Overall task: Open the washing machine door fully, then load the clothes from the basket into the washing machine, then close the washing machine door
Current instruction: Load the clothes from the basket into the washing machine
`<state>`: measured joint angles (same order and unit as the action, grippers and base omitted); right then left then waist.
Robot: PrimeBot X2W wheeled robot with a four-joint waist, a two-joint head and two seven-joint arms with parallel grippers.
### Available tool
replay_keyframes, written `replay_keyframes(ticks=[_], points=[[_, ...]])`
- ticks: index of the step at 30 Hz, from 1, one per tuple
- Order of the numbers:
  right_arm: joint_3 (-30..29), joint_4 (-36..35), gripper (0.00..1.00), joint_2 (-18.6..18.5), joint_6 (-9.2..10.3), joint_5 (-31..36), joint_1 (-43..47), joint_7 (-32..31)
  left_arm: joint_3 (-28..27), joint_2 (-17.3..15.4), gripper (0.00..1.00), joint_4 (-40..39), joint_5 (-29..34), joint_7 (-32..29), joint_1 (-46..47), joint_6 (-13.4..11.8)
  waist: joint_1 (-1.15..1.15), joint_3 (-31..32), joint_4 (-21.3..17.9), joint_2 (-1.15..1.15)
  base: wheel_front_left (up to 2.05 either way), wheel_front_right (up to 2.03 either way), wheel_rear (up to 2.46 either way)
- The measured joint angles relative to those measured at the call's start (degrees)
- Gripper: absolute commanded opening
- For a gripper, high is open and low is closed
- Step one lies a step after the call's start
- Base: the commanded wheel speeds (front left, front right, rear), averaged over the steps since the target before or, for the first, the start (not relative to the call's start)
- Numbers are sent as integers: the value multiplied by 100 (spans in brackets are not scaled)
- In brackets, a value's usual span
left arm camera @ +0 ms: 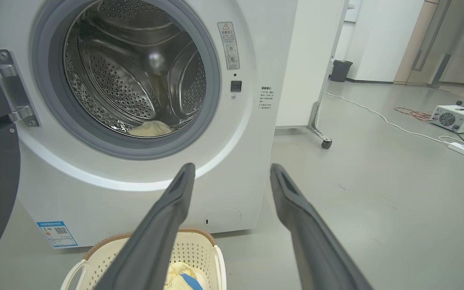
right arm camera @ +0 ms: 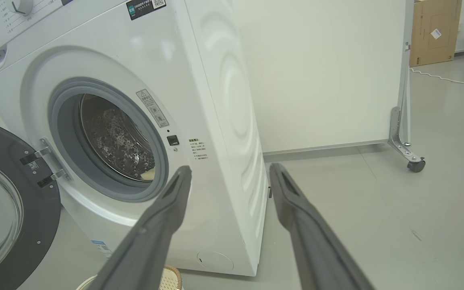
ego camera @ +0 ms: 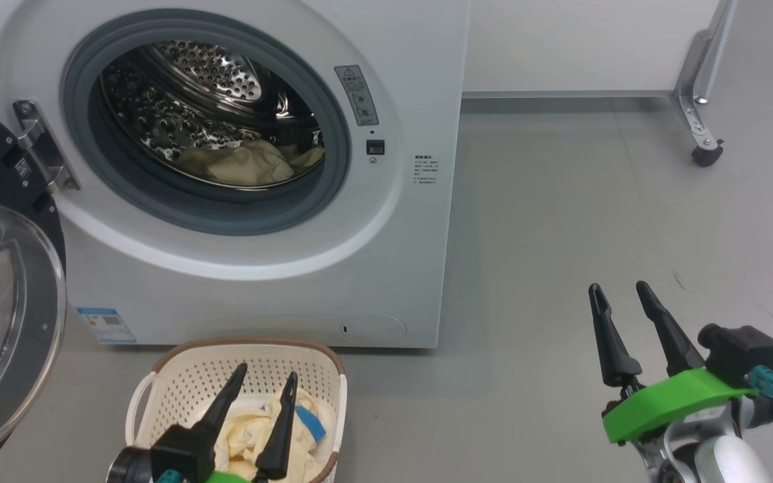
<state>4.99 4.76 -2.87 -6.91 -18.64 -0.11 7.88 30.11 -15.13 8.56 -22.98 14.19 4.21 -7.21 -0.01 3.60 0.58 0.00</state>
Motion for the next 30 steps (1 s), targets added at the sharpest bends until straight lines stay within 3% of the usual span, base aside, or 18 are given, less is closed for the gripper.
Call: replay_keyframes(ticks=[30], points=[[21, -18, 100, -13, 0, 68, 0, -181, -232, 272, 100, 211, 197, 0, -54, 94, 1, -333, -92, 0, 0, 0, 0]])
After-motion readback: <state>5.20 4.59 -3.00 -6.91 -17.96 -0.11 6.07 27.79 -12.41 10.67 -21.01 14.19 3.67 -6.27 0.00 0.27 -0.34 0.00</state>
